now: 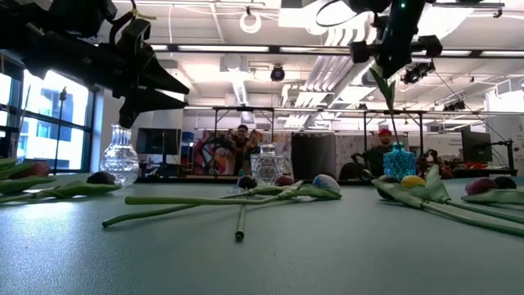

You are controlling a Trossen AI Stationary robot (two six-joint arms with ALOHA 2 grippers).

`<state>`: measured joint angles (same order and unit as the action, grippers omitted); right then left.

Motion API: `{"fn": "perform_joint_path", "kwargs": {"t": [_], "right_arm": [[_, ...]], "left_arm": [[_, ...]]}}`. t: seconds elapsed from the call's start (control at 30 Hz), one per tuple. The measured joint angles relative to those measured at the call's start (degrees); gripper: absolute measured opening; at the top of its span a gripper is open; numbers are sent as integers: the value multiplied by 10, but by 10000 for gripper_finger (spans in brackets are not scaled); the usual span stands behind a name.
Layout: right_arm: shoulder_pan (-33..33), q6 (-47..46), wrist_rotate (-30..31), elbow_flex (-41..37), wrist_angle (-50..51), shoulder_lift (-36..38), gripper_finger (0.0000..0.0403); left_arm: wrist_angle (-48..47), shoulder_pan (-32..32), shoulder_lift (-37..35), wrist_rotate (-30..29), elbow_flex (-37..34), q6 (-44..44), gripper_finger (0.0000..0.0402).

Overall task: Sort flowers into vase by color
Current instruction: Put the yellow tulip into the blue vase

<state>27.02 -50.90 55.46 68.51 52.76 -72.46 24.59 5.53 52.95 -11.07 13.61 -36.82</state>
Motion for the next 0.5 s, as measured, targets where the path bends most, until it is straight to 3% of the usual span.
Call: {"fn": "perform_joint_path", "kwargs": {"t": [0.23, 0.5], "right_arm": [[49, -2, -135, 8, 12, 15, 107], [50, 6, -203, 49, 25, 29, 194]], "left_arm": [[-11, 0, 0, 0, 0, 0, 129], [-12, 0, 0, 0, 0, 0, 129]]}}
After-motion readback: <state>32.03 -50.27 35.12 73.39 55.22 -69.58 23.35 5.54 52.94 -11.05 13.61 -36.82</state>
